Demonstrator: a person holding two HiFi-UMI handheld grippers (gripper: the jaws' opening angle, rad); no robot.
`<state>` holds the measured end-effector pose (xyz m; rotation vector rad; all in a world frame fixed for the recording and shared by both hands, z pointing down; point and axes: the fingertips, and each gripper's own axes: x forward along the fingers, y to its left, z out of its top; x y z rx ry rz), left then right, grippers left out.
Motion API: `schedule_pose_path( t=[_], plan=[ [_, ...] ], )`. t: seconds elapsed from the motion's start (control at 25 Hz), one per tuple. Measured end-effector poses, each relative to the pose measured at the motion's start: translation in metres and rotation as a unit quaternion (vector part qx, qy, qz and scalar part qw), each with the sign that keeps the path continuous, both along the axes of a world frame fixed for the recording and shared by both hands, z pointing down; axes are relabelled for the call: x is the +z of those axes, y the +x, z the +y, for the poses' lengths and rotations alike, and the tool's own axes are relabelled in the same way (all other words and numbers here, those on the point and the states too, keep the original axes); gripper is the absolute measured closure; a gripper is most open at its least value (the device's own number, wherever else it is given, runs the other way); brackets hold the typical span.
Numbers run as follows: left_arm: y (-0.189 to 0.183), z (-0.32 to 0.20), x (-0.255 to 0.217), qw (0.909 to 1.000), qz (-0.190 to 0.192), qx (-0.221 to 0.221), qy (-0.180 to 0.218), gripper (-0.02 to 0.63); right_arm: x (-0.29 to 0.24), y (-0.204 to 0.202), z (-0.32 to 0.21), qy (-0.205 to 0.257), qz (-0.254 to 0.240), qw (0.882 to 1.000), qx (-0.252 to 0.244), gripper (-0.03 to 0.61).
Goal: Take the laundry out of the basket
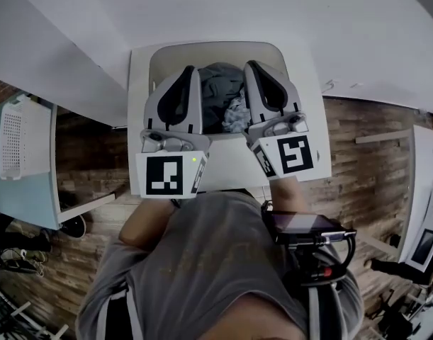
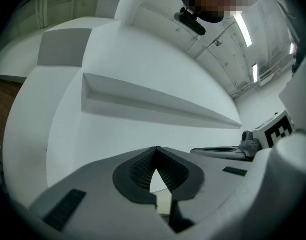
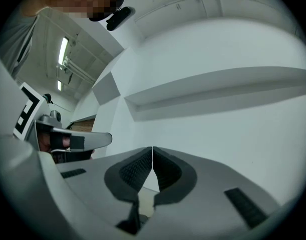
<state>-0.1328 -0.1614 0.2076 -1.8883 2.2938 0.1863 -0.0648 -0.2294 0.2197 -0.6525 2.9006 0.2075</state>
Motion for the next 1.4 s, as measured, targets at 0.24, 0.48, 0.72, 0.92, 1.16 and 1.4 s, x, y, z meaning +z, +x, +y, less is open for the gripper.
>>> schedule_pose_path(
  t=[0.24,0.48,0.72,0.92,1.16,1.4],
  plan=[
    [-0.027,-0.012,0.011,0.9994,0.012,-0.028,-0.013,0.606,0.007,-0.033,-0.014,-0.001,0.02,0.999,-0.034,0.569],
    [-0.058,-0.03,0.03,0.9974,0.044,-0.044,-0.036,0.606,0.034,-0.069,-0.02,-0.005,0.063,0.995,-0.083,0.569],
    [-0.085,-0.04,0.052,0.9952,0.063,-0.055,-0.05,0.606,0.065,-0.103,-0.018,-0.017,0.109,0.985,-0.13,0.568],
    [-0.103,-0.046,0.065,0.9932,0.08,-0.065,-0.055,0.606,0.096,-0.123,-0.016,-0.025,0.159,0.972,-0.173,0.568],
    [-0.116,-0.053,0.077,0.9895,0.107,-0.073,-0.063,0.606,0.131,-0.132,-0.011,-0.045,0.212,0.955,-0.202,0.505],
    [-0.128,-0.056,0.094,0.9861,0.14,-0.06,-0.066,0.606,0.189,-0.143,0.003,-0.058,0.302,0.924,-0.228,0.324]
  ],
)
